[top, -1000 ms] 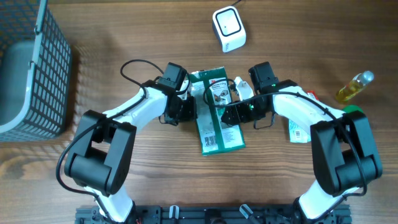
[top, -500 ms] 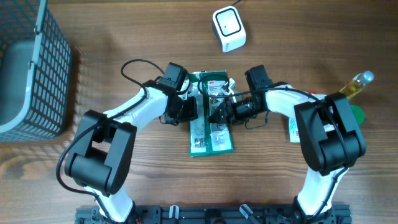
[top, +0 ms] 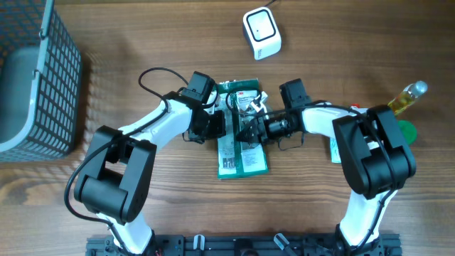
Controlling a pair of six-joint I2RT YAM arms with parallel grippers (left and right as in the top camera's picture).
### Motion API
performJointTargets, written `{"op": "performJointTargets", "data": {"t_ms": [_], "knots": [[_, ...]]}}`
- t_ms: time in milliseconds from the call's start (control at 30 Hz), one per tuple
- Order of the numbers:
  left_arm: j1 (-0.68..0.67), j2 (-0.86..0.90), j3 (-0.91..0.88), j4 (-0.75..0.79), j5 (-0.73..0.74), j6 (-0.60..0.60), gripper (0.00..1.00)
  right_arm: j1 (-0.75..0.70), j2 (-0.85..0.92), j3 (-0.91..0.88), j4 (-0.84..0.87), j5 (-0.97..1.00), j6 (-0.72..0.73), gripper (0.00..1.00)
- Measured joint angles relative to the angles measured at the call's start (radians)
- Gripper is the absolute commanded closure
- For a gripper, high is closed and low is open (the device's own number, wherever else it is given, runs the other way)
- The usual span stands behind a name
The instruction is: Scan the item barcode
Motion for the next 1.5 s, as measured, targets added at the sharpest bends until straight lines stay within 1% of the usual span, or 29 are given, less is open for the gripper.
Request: {"op": "performJointTargets", "data": {"t_ms": [133,167,233,300,367,467,600,667,733,767,833,933,1033,1167,1200,1267,1300,1433,1500], "knots": [[0.0,0.0,0.0,0.0,0.0,-0.003,0.85,0.021,0.0,-0.002,0.004,-0.004,0.002,0.57],[0.0,0.0,0.0,0.0,0.0,-0.003,0.85,0.027,0.0,-0.002,0.006,-0.004,0.002,0.63],[0.0,0.0,0.0,0.0,0.0,-0.003,0.85,0.038,0.0,-0.002,0.01,-0.002,0.0,0.68],[0.0,0.0,0.0,0.0,0.0,-0.003,0.9,0.046,0.001,-0.005,0.01,0.013,0.006,0.75],[0.0,0.0,0.0,-0.001,-0.004,-0.003,0.92,0.05,0.002,-0.007,0.009,0.022,0.011,0.8],[0.002,0.0,0.0,-0.001,-0.013,-0.003,0.92,0.05,0.004,-0.008,0.009,0.032,0.021,0.83],[0.026,-0.002,0.0,-0.005,-0.013,-0.003,0.91,0.05,0.004,-0.008,0.009,0.036,0.021,0.83],[0.062,-0.007,0.0,-0.009,-0.018,-0.003,0.91,0.053,0.005,-0.008,0.009,0.036,0.021,0.82],[0.111,-0.021,0.0,-0.01,-0.029,-0.003,0.91,0.056,0.005,-0.008,0.008,0.043,0.021,0.72],[0.136,-0.032,0.0,-0.009,-0.039,-0.003,0.92,0.057,0.005,-0.008,0.006,0.042,0.022,0.72],[0.206,-0.074,0.0,-0.009,-0.055,-0.003,0.92,0.057,0.005,-0.008,0.007,0.033,0.027,0.72],[0.262,-0.11,0.0,-0.022,-0.067,-0.003,0.93,0.057,0.005,-0.008,0.011,0.031,0.027,0.72],[0.275,-0.117,0.0,-0.065,-0.072,-0.003,0.92,0.057,0.005,-0.008,0.019,0.031,0.027,0.72],[0.259,-0.117,-0.002,-0.081,-0.072,-0.003,0.91,0.057,0.005,-0.008,0.025,0.032,0.032,0.73],[0.256,-0.117,-0.003,-0.082,-0.072,-0.003,0.91,0.057,0.005,-0.008,0.028,0.032,0.035,0.76],[0.249,-0.117,-0.007,-0.084,-0.072,-0.003,0.91,0.057,0.005,-0.008,0.035,0.039,0.047,0.87],[0.248,-0.117,-0.01,-0.084,-0.072,-0.003,0.9,0.057,0.005,-0.009,0.042,0.062,0.053,0.96],[0.248,-0.117,-0.016,-0.089,-0.111,-0.002,0.86,0.057,0.005,-0.01,0.047,0.076,0.053,0.96],[0.248,-0.117,-0.017,-0.094,-0.145,0.007,0.81,0.056,0.005,-0.005,0.023,0.08,0.047,0.96]]}}
